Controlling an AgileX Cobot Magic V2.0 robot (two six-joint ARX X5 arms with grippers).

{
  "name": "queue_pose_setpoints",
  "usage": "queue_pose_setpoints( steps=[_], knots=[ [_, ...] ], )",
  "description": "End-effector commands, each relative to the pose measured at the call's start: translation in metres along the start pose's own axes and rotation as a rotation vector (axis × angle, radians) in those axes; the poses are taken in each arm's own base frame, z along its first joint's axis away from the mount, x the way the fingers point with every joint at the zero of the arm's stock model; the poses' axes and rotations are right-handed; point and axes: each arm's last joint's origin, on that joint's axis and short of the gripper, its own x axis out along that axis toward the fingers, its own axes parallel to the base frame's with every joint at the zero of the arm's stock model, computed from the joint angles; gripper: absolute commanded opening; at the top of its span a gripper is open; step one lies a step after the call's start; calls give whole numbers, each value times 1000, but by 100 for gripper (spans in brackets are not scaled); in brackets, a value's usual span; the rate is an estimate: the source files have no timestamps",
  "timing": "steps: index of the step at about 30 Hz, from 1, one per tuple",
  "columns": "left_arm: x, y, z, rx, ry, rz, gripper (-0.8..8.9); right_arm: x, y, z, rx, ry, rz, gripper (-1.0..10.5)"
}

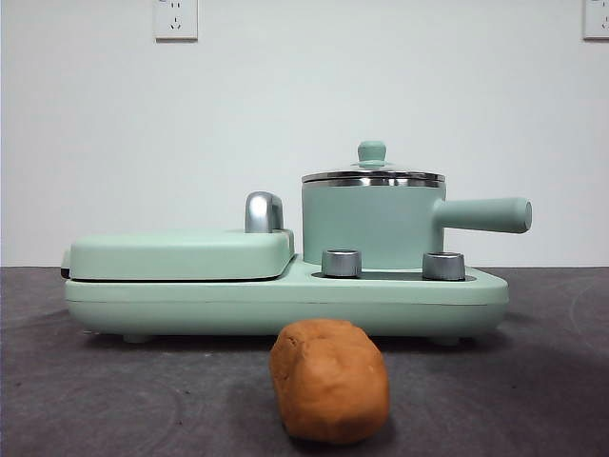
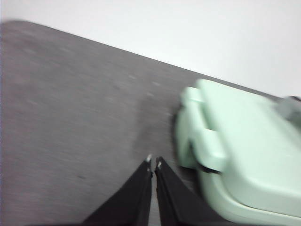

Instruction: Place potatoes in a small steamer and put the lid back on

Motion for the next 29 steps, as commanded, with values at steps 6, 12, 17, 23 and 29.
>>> queue_pose_setpoints(
  steps=[6, 12, 17, 23, 29],
  knots=[
    [-17, -23, 48, -87, -16, -161, 17, -34, 23, 62, 96, -14, 75, 14],
    [-20, -40, 90, -79, 45, -245, 17, -49, 39, 103, 107, 69, 195, 14],
    [-12, -57, 124, -55, 150, -379, 17, -51, 51, 137, 109, 128, 295, 14],
    [1, -74, 155, -48, 286, -550, 19, -48, 63, 167, 66, 232, 436, 14],
    [14, -86, 173, -35, 330, -656, 33, -40, 68, 180, 7, 312, 527, 15]
  ],
)
